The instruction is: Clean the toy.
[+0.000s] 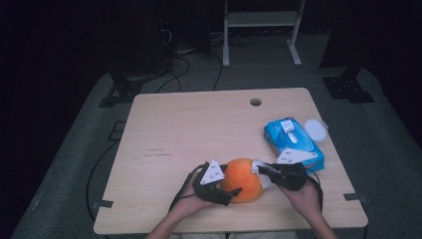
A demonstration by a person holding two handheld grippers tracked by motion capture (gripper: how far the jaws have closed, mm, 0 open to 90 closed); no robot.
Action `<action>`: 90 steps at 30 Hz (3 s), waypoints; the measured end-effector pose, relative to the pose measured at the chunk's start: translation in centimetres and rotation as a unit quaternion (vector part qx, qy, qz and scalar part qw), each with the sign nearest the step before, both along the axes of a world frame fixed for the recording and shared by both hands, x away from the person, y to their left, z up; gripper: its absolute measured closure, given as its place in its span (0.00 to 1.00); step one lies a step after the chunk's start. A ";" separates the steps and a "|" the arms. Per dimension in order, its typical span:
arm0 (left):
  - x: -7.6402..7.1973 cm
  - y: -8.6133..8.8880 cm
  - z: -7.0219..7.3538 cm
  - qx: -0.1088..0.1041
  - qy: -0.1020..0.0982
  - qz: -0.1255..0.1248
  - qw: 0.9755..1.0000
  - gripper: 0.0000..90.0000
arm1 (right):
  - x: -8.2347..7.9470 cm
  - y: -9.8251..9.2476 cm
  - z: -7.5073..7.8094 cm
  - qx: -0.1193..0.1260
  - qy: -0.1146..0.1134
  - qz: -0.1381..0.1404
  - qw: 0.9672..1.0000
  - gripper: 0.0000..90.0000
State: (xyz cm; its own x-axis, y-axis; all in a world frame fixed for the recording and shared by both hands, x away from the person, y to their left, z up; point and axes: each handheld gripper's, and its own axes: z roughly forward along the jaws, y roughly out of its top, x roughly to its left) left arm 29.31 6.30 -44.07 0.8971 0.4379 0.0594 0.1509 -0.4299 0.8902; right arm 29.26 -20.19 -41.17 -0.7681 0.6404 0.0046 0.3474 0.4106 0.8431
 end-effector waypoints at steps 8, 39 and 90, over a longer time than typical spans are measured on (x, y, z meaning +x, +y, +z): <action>0.3 0.8 -0.1 -0.011 0.008 -0.002 1.000 0.23 | -1.5 3.0 0.6 0.000 -0.041 0.054 0.998 0.91; 0.6 1.3 -0.8 -0.015 0.029 0.018 0.999 0.27 | 1.1 -0.6 -1.3 0.030 0.049 -0.015 0.998 0.91; 0.5 1.3 1.2 -0.003 0.034 0.009 0.999 0.09 | -0.9 2.4 -0.4 0.030 -0.022 0.056 0.998 0.91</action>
